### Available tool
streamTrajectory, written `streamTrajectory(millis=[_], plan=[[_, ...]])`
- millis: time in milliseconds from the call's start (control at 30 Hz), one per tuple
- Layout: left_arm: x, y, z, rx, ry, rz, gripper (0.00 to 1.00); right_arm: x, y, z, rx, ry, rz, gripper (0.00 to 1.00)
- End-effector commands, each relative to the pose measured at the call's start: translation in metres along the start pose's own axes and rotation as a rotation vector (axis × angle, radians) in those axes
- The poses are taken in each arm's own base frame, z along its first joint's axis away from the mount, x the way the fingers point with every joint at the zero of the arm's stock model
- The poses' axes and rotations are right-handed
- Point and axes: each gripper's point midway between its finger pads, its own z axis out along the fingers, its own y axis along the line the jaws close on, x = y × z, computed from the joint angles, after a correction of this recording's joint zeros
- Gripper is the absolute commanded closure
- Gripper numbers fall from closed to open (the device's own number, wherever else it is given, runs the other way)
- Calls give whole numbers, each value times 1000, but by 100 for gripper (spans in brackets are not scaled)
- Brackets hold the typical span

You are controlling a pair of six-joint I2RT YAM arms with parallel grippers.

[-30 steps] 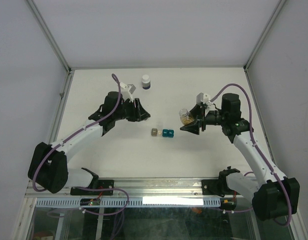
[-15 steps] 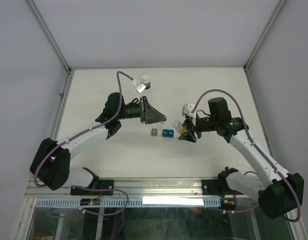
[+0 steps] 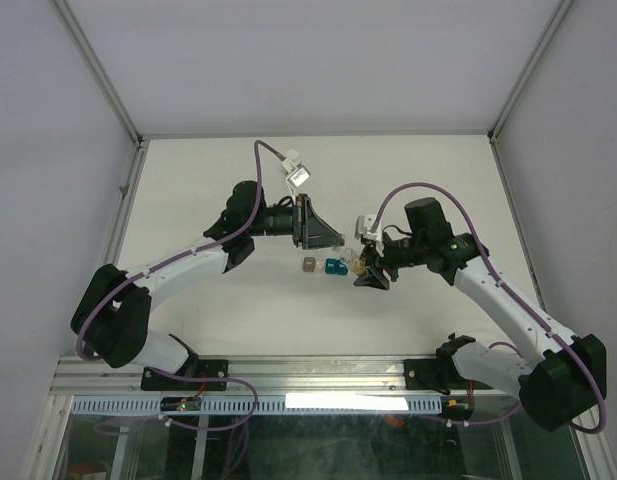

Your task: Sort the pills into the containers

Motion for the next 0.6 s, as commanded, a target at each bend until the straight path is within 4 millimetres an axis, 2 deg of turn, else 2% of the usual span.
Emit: streamTrajectory(millis=[0,200,567], plan=[[-1,-3,10,9,24,49,67,-27,-10,-6,32,-44,-71,100],[4,-1,13,-9,43,57,67,-28,-10,-7,35,-44,-70,100],[9,-10,15,26,69,64,67,-24,-13,-4,32,-24,-51,100]])
